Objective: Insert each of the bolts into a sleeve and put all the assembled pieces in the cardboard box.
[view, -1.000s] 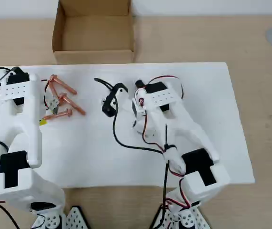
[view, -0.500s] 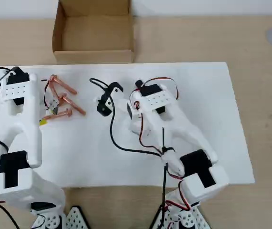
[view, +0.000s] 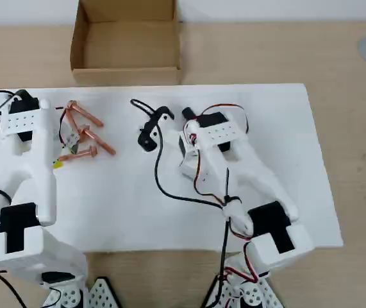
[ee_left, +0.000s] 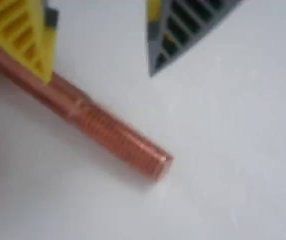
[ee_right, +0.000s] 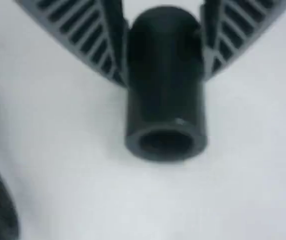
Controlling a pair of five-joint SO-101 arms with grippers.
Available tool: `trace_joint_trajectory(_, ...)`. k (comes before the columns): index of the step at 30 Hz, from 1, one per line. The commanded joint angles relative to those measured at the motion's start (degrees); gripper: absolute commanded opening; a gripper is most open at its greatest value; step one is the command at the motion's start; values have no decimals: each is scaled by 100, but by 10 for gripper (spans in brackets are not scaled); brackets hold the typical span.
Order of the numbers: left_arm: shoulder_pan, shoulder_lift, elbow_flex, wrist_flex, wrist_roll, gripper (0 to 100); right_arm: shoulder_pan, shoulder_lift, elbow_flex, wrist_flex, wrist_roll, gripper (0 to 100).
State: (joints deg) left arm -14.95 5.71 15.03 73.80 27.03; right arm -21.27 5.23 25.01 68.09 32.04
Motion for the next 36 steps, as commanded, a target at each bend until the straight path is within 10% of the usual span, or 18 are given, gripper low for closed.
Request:
trace_joint_trajectory(1, -9, -31, -26, -26, -97, 143, 154, -681, -338, 378, -158, 11)
trace_joint_trajectory(22, 352, -4, 123, -589, -70, 143, 154, -2396, -585, 1662, -273, 11)
trace_joint_trajectory(30, 413, -13, 149, -818, -5319, 146, 154, -2422, -549, 1697, -273, 11)
trace_joint_trajectory(36, 26, -57, 141, -457, -7719, 144, 154, -2501, -435, 1697, -281, 11)
